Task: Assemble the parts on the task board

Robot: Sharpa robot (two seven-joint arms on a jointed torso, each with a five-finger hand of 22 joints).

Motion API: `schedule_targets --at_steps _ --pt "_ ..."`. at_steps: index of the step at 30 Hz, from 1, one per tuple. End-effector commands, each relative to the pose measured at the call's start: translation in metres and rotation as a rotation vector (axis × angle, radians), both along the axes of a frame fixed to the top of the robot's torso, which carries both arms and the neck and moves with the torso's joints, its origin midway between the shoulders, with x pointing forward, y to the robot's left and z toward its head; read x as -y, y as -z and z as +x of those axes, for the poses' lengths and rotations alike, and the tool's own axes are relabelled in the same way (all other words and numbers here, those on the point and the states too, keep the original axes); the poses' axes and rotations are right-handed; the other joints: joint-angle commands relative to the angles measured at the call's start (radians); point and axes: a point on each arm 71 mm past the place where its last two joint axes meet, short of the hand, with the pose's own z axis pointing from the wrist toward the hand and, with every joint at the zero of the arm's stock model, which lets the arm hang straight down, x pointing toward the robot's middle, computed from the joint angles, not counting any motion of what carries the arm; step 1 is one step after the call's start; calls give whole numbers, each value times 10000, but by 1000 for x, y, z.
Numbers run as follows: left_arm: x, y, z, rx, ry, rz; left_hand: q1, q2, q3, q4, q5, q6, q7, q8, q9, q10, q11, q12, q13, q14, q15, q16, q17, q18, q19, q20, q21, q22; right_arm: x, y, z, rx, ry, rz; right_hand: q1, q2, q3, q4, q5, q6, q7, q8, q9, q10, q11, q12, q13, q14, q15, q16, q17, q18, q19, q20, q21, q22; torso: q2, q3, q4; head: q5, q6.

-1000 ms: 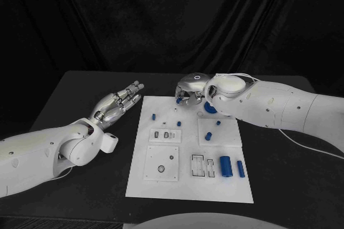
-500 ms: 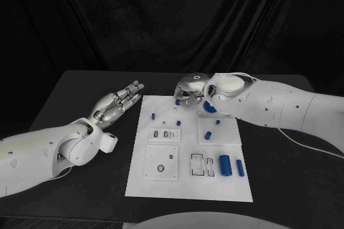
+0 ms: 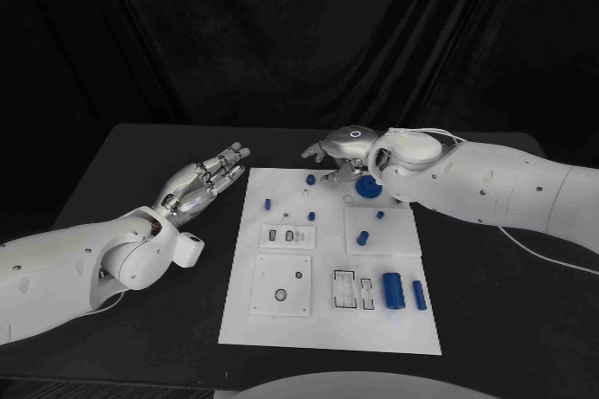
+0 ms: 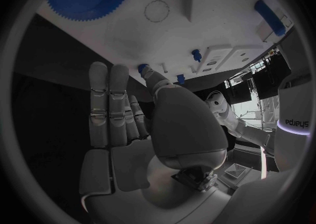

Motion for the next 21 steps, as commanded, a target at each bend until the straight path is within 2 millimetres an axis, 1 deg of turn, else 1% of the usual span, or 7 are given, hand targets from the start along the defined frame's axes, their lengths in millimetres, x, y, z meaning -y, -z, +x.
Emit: schedule_targets --at_steps 1,6,11,15,16,18,21 --pt "0 -15 -4 1604 256 -1047 57 28 71 7 19 69 -1 61 15 2 36 -66 -15 -5 51 -36 -9 195 8 89 -58 -10 10 -21 -5 792 -118 761 0 100 -64 10 31 327 85 54 26 219 -6 116 13 -41 -3 71 21 133 20 8 -35 30 -2 6 6 -18 61" --pt "-3 -15 -4 1594 210 -1021 55 24 88 -3 19 100 5 71 19 2 42 -66 -15 -5 54 -36 -9 197 8 94 -58 -10 35 -39 -18 879 160 951 90 212 9 99 77 2657 354 712 406 1878 -308 1115 337 -264 -38 -243 -283 242 -308 -9 -661 -422 -23 4 -5 -33 68" --pt "-3 -15 -5 1571 200 -1006 54 16 109 -16 21 117 9 79 22 2 47 -66 -15 -5 59 -36 -9 201 12 101 -55 -7 71 -44 -31 570 893 817 259 80 25 80 44 3274 293 952 675 2990 -764 2868 1419 -507 -248 -978 -679 281 -548 -187 -1319 -739 -26 0 -44 7 67" --pt "-3 -15 -4 1541 238 -1014 52 11 128 -27 23 125 14 85 23 2 51 -66 -15 -5 64 -36 -9 203 13 108 -54 -6 94 -37 -35 174 1582 545 179 -19 -208 260 -111 3211 219 765 841 1502 -1012 7054 5119 -51 -341 -1103 -594 330 -206 -358 -1734 -856 -18 -5 -37 21 22" --pt "-2 -14 -4 1532 253 -1019 52 11 128 -27 23 125 14 85 23 2 51 -66 -15 -5 64 -36 -9 203 13 108 -54 -6 101 -34 -36 57 1796 472 -19 -1 -339 420 -186 2972 94 622 838 3103 -1060 9955 8342 654 -467 850 1556 143 233 -364 -1069 -215 -14 -9 -26 23 16" --pt "-2 -14 -4 1522 274 -1027 50 11 146 -34 23 125 18 88 22 2 58 -66 -15 -5 74 -36 -9 204 15 117 -52 -4 111 -29 -37 -115 2106 365 -394 35 -570 734 -273 2690 53 473 909 4244 -1124 12271 11238 1208 -531 3381 4483 -184 1125 -467 794 1617 -15 -13 -27 26 9" --pt "-2 -14 -4 1510 290 -1031 47 10 164 -41 23 128 22 91 23 2 61 -66 -15 -5 86 -36 -9 205 18 128 -50 -2 121 -21 -39 -309 2428 253 -667 71 -807 941 -351 2459 24 364 974 5448 -1161 13595 13157 1573 -586 5102 6505 -411 1610 -521 2156 2988 -12 -19 -48 34 13"
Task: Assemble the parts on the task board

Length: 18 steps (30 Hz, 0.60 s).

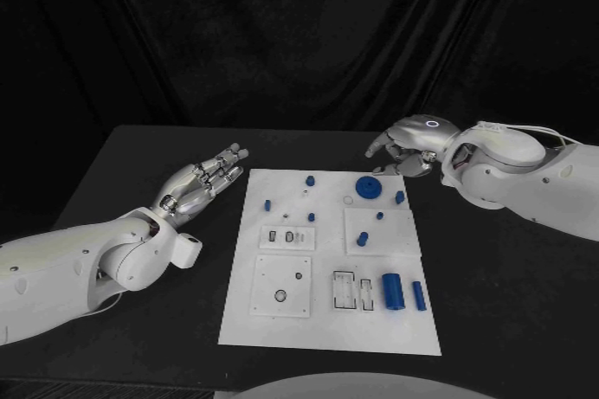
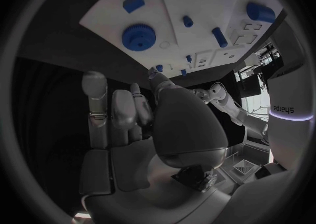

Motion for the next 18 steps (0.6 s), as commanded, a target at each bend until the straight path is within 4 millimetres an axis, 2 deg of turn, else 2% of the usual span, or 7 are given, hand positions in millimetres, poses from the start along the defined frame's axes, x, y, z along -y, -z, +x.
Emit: schedule_targets --at_steps 1,3,6,12,15,16,18 --pt "2 -14 -3 1519 322 -1035 47 10 53 13 24 56 21 54 12 2 62 -66 -11 -5 87 -36 -14 207 17 58 -50 -3 12 12 0 -561 942 -294 -286 20 -178 208 -88 -227 -21 -119 31 1030 -43 1105 1702 387 -49 1344 1567 -217 435 -54 1144 1138 13 -11 -8 1 -2" --pt "2 -14 -2 1511 329 -1034 47 10 53 13 24 56 21 54 12 2 62 -66 -11 -5 87 -36 -14 207 17 58 -50 -3 16 17 -1 -664 1090 -331 -416 38 -315 297 -71 -293 -23 -149 54 1734 -58 1646 2599 585 -70 2002 2359 -347 707 -74 1886 1874 12 -2 -24 -2 -3" --pt "2 -13 -2 1496 350 -1037 43 8 74 5 22 48 25 55 10 2 65 -66 -11 -5 102 -36 -14 208 17 72 -49 -2 20 23 -1 -781 1231 -375 -552 76 -426 377 -22 -472 -16 -241 23 2168 -58 1942 3127 679 -75 2311 2743 -384 763 -84 2171 2196 16 22 -4 -25 -24" --pt "3 -13 -2 1455 394 -1044 38 7 100 -5 22 50 26 58 10 2 70 -66 -11 -5 121 -36 -14 208 20 90 -47 0 20 32 1 -904 1295 -434 -604 129 -493 390 83 -770 -58 -389 -82 2323 -94 2041 3311 747 -111 2469 2947 -438 898 -110 2520 2568 10 35 24 -54 -50" --pt "3 -13 -2 1436 401 -1040 38 7 100 -5 22 50 26 58 10 2 70 -66 -11 -5 121 -36 -14 208 20 90 -47 0 19 35 2 -919 1266 -433 -598 139 -502 375 107 -783 -61 -388 -101 2323 -111 2041 3311 782 -133 2532 3024 -470 987 -127 2681 2720 11 28 22 -34 -56" --pt "3 -13 -2 1431 401 -1037 38 7 100 -5 22 50 26 58 10 2 70 -66 -11 -5 121 -36 -14 208 20 90 -47 0 18 36 2 -920 1249 -430 -595 142 -502 372 111 -777 -62 -383 -102 2323 -113 2041 3311 789 -136 2547 3044 -474 999 -130 2701 2739 13 12 37 -44 -61" --pt "3 -13 -2 1420 402 -1033 38 7 100 -5 22 50 26 58 10 2 70 -66 -11 -5 121 -36 -14 208 20 90 -47 0 17 37 3 -914 1215 -418 -587 150 -502 363 121 -759 -58 -371 -105 2323 -115 2041 3311 802 -142 2569 3071 -484 1026 -136 2749 2785 16 17 39 -63 -52"
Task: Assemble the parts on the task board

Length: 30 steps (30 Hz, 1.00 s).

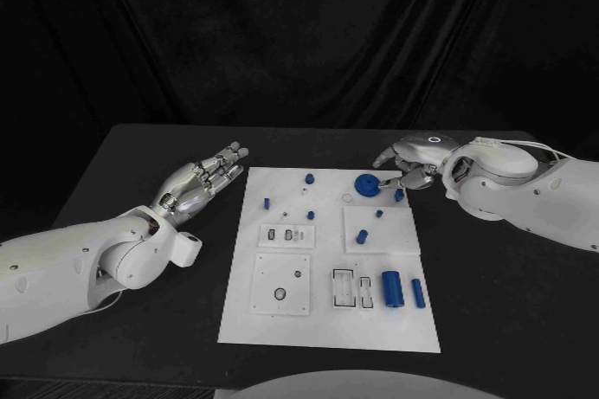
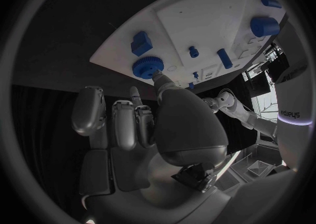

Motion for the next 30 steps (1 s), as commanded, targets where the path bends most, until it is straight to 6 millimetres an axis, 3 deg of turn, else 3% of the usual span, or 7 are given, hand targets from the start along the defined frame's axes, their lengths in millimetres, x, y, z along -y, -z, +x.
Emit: schedule_targets --at_steps 1,12,30 --pt "1 -13 -3 1439 293 -1006 38 8 31 9 22 50 26 59 11 2 71 -66 -15 -5 49 -36 -11 208 -15 53 -48 -2 0 3 1 -41 158 -38 -79 -1 -50 -32 42 -34 -4 -13 -14 1062 -33 24 2628 690 -51 37 1294 -81 87 -4 66 38 4 -8 19 -26 12" --pt "1 -13 -3 1409 321 -1010 27 3 70 -5 18 34 34 59 8 2 77 -66 -15 -5 76 -36 -11 208 -12 81 -45 0 -9 7 2 -86 -123 -8 -7 101 -10 -138 489 245 24 146 6 1062 -22 24 2628 707 -55 -1 1276 -88 104 -21 122 152 -6 -19 26 -47 13" --pt "2 -12 -2 1346 373 -1012 21 -1 91 -14 15 26 40 59 7 2 83 -66 -15 -5 90 -36 -11 208 -11 96 -44 1 -16 22 5 -426 -282 -134 179 140 91 -383 765 925 76 508 241 1062 16 24 2628 686 -24 -122 1180 -71 46 5 48 195 -6 -28 15 -27 -30"
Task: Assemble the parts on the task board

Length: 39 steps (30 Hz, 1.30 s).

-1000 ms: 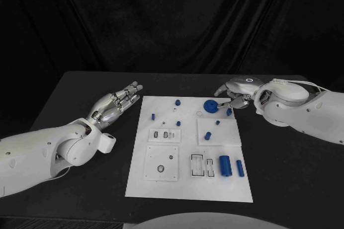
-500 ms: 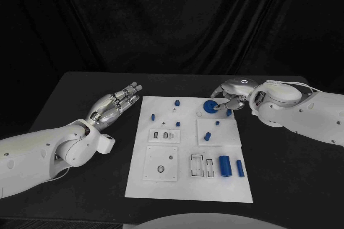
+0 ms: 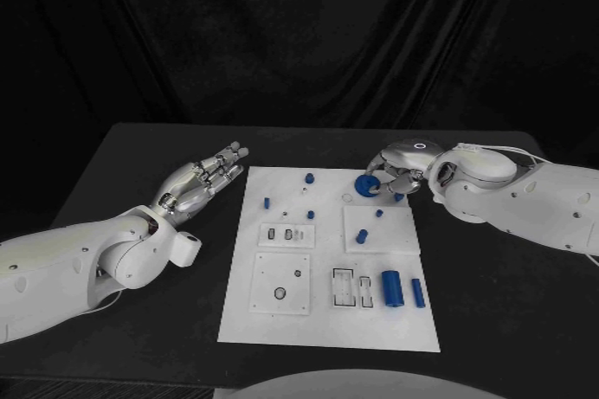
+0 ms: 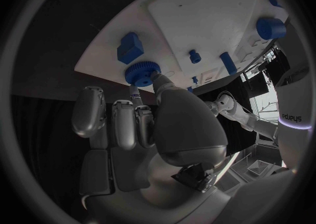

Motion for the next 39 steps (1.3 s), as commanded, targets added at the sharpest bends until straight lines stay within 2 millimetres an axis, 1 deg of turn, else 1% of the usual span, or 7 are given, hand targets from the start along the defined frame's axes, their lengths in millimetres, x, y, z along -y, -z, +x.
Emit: schedule_targets --at_steps 1,7,11,13,20,30,39 --pt "1 -13 -3 1374 275 -981 15 -5 71 18 12 27 46 61 9 1 91 -66 -10 -5 105 -36 -14 209 28 76 -42 0 0 5 0 -174 -49 -98 80 42 19 -85 83 89 3 54 29 1057 21 25 2630 687 -24 -42 1182 -77 -42 25 -41 6 1 6 -2 -9 -12" --pt "1 -12 -3 1340 296 -980 11 -6 87 12 11 30 50 64 9 1 98 -66 -10 -5 115 -36 -14 210 34 89 -37 5 1 9 0 -246 -71 -120 217 41 121 -237 451 207 14 103 104 1057 31 25 2630 687 -14 -60 1179 -74 -51 34 -58 35 2 10 2 -23 -25" --pt "1 -12 -3 1317 315 -981 6 -6 103 6 11 29 56 65 9 1 102 -66 -10 -5 123 -36 -14 211 36 100 -35 6 -1 10 0 -213 -180 -69 366 42 251 -421 700 654 -18 339 312 1057 7 25 2630 681 -30 -97 1158 -67 -65 28 -92 58 5 8 -1 -21 -31" --pt "1 -12 -3 1304 331 -985 3 -5 117 1 12 24 58 65 8 1 107 -66 -10 -5 128 -36 -14 213 39 110 -33 8 -1 10 -1 -177 -250 -30 545 26 371 -612 1018 897 -38 489 488 1057 -14 25 2630 680 -53 -122 1144 -67 -64 8 -104 84 5 11 -7 -19 -28" --pt "1 -12 -3 1258 364 -987 -13 -6 175 -20 11 27 71 72 8 1 120 -66 -10 -5 158 -36 -14 220 49 149 -25 14 -4 9 -2 -58 -461 94 864 -60 561 -999 1501 1182 -69 808 891 1057 -37 25 2630 677 -81 -192 1092 -62 -71 -25 -164 108 5 16 -14 2 -17" --pt "-1 -12 -4 1215 337 -963 -59 -16 291 -55 13 55 87 92 12 1 139 -66 -10 -5 217 -36 -14 234 73 230 -8 29 -14 1 -11 263 -951 665 386 -166 545 -788 2168 1282 -41 1059 1283 1057 64 25 2630 649 -6 -397 896 -80 -5 31 -151 199 -3 10 -9 25 29" --pt "-2 -12 -4 1168 335 -937 -101 -28 381 -76 14 96 109 114 18 1 170 -66 -10 -5 245 -36 -14 246 95 290 7 41 -34 -20 -16 162 -1292 1462 39 -215 592 -540 2560 1245 15 999 1324 1057 179 25 2630 681 80 -342 954 -112 93 95 -36 321 -10 -2 -32 62 -20"
